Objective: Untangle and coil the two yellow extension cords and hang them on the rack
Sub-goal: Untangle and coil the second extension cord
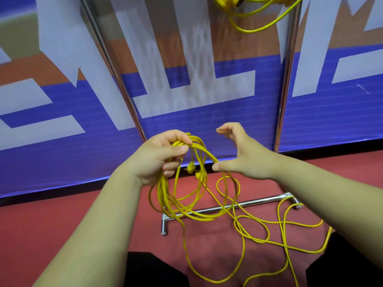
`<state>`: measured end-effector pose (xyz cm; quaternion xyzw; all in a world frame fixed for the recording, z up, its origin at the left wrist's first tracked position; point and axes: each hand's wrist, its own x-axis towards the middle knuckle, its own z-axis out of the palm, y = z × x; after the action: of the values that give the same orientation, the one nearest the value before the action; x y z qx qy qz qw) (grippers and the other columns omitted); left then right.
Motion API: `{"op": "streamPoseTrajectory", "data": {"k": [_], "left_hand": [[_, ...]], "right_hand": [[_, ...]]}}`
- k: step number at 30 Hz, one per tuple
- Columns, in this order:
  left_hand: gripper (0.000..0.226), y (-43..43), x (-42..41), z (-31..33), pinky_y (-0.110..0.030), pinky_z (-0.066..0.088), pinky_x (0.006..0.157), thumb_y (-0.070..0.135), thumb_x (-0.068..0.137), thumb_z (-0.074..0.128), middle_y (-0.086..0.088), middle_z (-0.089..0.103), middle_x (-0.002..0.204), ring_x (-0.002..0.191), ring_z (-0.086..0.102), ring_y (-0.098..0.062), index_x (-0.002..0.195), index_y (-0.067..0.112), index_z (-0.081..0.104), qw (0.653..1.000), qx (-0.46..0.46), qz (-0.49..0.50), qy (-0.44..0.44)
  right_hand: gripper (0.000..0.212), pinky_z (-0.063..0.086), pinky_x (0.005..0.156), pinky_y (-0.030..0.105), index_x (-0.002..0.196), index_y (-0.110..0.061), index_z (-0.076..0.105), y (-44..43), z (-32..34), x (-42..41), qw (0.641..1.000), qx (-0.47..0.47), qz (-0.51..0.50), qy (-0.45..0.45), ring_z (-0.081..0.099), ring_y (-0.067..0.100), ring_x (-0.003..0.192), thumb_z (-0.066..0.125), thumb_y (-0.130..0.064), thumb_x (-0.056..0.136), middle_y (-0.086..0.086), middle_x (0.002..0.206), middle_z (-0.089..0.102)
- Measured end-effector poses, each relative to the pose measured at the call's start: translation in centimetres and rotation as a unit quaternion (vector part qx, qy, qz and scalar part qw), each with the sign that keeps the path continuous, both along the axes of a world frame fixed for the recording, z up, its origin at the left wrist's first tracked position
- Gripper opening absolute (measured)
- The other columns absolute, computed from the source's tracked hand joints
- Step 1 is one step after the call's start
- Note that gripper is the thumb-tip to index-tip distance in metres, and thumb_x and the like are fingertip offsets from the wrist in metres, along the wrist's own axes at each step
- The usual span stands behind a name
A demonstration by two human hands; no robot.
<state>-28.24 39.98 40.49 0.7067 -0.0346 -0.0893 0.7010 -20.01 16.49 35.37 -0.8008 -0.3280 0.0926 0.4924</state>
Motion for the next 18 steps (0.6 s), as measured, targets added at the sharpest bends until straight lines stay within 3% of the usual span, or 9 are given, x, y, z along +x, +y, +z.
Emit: {"op": "streamPoseTrajectory", "data": {"k": [3, 6, 7, 9, 11, 12, 13, 15, 18], "left_hand": [[0.013, -0.5, -0.2, 0.4, -0.015, 0.029, 0.036, 0.005, 0.086, 0.059, 0.000, 0.039, 0.058, 0.035, 0.027, -0.005, 0.091, 0.017, 0.063, 0.998, -0.010, -0.059, -0.005], [0.013, -0.8, -0.1, 0.5, -0.014, 0.031, 0.036, 0.006, 0.083, 0.065, 0.000, 0.037, 0.059, 0.035, 0.027, -0.003, 0.092, 0.015, 0.061, 0.994, -0.046, -0.094, -0.007], [0.014, -0.7, -0.1, 0.6, -0.013, 0.031, 0.036, 0.009, 0.082, 0.066, 0.001, 0.036, 0.060, 0.035, 0.028, -0.003, 0.092, 0.015, 0.061, 0.992, -0.065, -0.107, -0.001], [0.018, -0.6, 0.0, 0.6, -0.013, 0.031, 0.035, 0.010, 0.081, 0.072, 0.002, 0.036, 0.060, 0.035, 0.029, -0.001, 0.093, 0.015, 0.060, 0.984, -0.107, -0.141, 0.016], [0.022, -0.5, 0.2, 0.7, -0.012, 0.031, 0.035, 0.015, 0.081, 0.078, 0.004, 0.036, 0.061, 0.035, 0.032, 0.000, 0.094, 0.015, 0.059, 0.973, -0.137, -0.182, 0.029], [0.023, -0.6, 0.3, 0.7, -0.012, 0.031, 0.035, 0.016, 0.082, 0.078, 0.004, 0.037, 0.061, 0.036, 0.033, 0.001, 0.094, 0.015, 0.059, 0.969, -0.145, -0.196, 0.031], [0.023, -0.7, 0.3, 0.7, -0.012, 0.031, 0.035, 0.017, 0.082, 0.078, 0.004, 0.037, 0.061, 0.036, 0.033, 0.001, 0.095, 0.015, 0.059, 0.967, -0.150, -0.202, 0.031], [0.025, -0.8, 0.5, 0.5, -0.012, 0.032, 0.036, 0.018, 0.081, 0.080, 0.003, 0.037, 0.062, 0.037, 0.033, 0.001, 0.096, 0.016, 0.059, 0.970, -0.152, -0.190, 0.020], [0.040, -0.3, 0.7, 0.0, -0.017, 0.037, 0.040, 0.012, 0.076, 0.082, 0.000, 0.040, 0.062, 0.038, 0.035, -0.004, 0.110, 0.019, 0.062, 0.986, -0.110, -0.127, -0.020]], "right_hand": [[0.089, 0.035, 0.105, 0.014, 0.137, -0.024, 0.027, 0.6, 0.0, -0.3, 0.998, -0.023, 0.056, -0.003, 0.041, -0.002, 0.136, 0.089, -0.029, 0.073, -0.006, 0.148, 0.042], [0.083, 0.053, 0.086, 0.031, 0.133, -0.025, 0.028, 0.8, 0.5, -0.4, 0.997, -0.011, 0.070, 0.025, 0.065, 0.013, 0.099, 0.087, -0.021, 0.075, -0.005, 0.127, 0.054], [0.084, 0.053, 0.087, 0.031, 0.132, -0.027, 0.028, 0.8, 0.8, -0.3, 0.999, -0.010, 0.050, 0.012, 0.063, 0.018, 0.105, 0.088, -0.021, 0.074, -0.004, 0.131, 0.049], [0.093, 0.044, 0.093, 0.017, 0.134, -0.033, 0.026, 0.6, 1.5, -0.3, 0.999, -0.013, -0.002, -0.032, 0.045, 0.013, 0.132, 0.091, -0.025, 0.069, -0.004, 0.146, 0.034], [0.105, 0.040, 0.096, 0.015, 0.142, -0.034, 0.021, 0.6, 1.9, -0.2, 1.000, -0.002, 0.006, -0.022, 0.034, 0.003, 0.137, 0.093, -0.027, 0.066, -0.004, 0.153, 0.028], [0.108, 0.046, 0.095, 0.020, 0.145, -0.033, 0.019, 0.7, 1.9, -0.2, 0.999, 0.004, 0.035, 0.006, 0.043, 0.004, 0.131, 0.093, -0.025, 0.067, -0.001, 0.151, 0.035], [0.105, 0.054, 0.091, 0.030, 0.146, -0.032, 0.020, 0.9, 1.8, -0.2, 0.997, 0.013, 0.064, 0.035, 0.057, 0.008, 0.117, 0.091, -0.022, 0.069, 0.004, 0.142, 0.049], [0.085, 0.058, 0.081, 0.044, 0.142, -0.029, 0.034, 0.6, 1.8, 0.0, 0.991, 0.047, 0.091, 0.083, 0.069, 0.021, 0.087, 0.085, -0.015, 0.075, 0.012, 0.105, 0.069], [0.054, 0.053, 0.070, 0.036, 0.132, -0.025, 0.050, -0.3, 2.9, 0.4, 0.981, 0.087, 0.099, 0.144, 0.066, 0.026, 0.069, 0.075, -0.007, 0.087, 0.008, 0.076, 0.066]]}}
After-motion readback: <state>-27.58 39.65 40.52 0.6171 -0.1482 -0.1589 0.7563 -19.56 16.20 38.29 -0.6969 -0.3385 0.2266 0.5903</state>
